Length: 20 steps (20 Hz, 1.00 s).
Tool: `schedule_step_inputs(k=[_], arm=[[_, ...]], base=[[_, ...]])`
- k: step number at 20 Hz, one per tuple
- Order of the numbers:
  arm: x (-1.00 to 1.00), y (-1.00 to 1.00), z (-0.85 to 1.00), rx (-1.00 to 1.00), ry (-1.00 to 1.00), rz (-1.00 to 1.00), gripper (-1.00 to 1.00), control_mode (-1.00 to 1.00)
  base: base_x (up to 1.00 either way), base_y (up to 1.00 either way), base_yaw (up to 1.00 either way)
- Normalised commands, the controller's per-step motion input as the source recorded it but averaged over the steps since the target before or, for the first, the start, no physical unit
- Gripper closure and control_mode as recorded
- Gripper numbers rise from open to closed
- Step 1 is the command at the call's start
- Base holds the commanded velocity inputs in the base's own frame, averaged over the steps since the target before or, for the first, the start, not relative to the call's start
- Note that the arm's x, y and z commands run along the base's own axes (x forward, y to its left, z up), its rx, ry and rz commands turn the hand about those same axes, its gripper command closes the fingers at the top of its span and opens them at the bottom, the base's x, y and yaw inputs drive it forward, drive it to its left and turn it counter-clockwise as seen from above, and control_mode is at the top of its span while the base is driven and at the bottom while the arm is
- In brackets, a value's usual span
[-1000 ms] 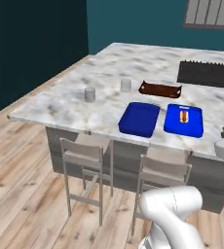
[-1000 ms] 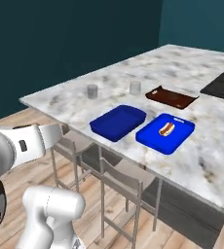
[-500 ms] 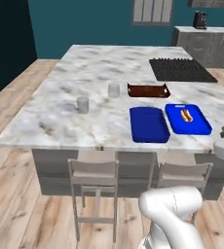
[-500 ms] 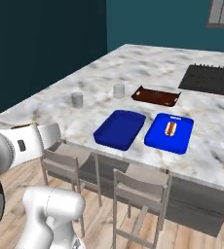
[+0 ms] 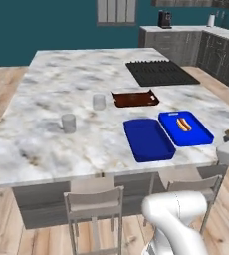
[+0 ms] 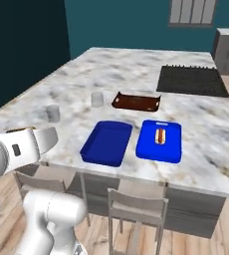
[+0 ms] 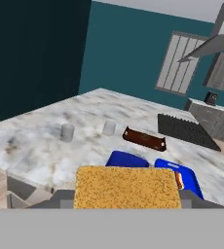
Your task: Take the cakes from the fridge and place them on the empty tray on the dining counter.
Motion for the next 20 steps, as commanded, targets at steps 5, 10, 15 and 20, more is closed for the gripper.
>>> schedule_step_inputs(k=[5,10,15,20], arm=[[0.0,0.0,0.0,0.0,0.0,0.0,1.0,1.0],[0.0,0.0,0.0,0.0,0.0,0.0,1.0,1.0],[0.0,0.0,0.0,0.0,0.0,0.0,1.0,1.0],[0.0,0.0,0.0,0.0,0.0,0.0,1.0,1.0]], base=[[0.95,0.0,-0.29],[0.97,0.17,-0.41],[0.72,0.21,-0.33],[0.01,0.0,0.0]])
